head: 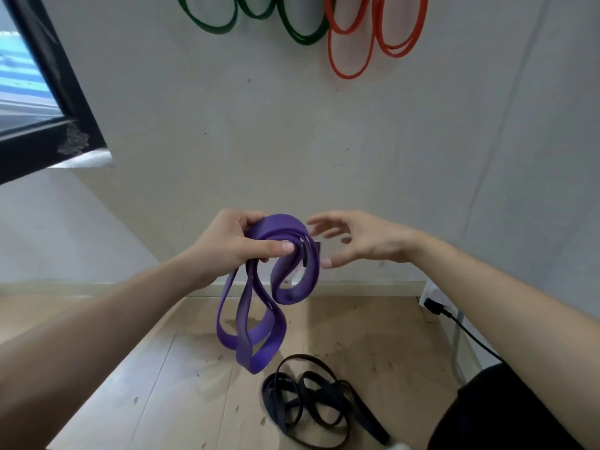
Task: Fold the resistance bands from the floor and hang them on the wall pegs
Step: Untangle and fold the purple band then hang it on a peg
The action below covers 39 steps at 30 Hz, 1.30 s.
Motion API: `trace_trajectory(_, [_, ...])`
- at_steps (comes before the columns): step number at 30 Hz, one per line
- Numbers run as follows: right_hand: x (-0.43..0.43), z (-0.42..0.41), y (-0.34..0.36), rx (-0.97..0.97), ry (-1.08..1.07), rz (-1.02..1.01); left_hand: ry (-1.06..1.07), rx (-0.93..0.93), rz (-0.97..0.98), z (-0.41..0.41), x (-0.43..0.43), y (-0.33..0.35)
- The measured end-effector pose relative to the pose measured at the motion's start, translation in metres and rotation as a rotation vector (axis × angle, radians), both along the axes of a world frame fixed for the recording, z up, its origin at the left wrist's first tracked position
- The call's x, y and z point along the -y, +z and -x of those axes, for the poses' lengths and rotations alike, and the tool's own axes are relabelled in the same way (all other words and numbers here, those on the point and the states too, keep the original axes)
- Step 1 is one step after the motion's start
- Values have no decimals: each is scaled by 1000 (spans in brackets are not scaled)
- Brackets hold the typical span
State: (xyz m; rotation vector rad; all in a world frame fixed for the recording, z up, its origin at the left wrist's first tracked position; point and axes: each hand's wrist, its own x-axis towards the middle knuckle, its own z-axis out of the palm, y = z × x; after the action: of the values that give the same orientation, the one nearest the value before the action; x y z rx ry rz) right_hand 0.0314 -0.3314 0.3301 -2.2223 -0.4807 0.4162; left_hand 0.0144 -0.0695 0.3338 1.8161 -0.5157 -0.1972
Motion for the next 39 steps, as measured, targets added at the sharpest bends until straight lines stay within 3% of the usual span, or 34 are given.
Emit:
trace_trajectory(6, [-56, 19, 4, 233, 75, -206, 12, 80, -39, 2, -8, 3])
trace_trajectory(14, [-44, 22, 25, 238, 66, -164, 5, 177, -408, -3, -14, -7])
trace_trajectory(19, [-43, 20, 27, 296, 83, -90, -59, 192, -494, -4, -18, -5])
trace_trajectory(23, [-45, 23, 25, 339, 41, -154, -53, 214, -405, -3, -19, -8])
trace_trajectory(31, [-52, 34, 26, 303, -39, -443, -10, -16, -20, 13, 3, -18])
trace_trajectory(39, [-37, 29, 33, 245, -185, -740, -32, -133, 238, 21, 23, -3])
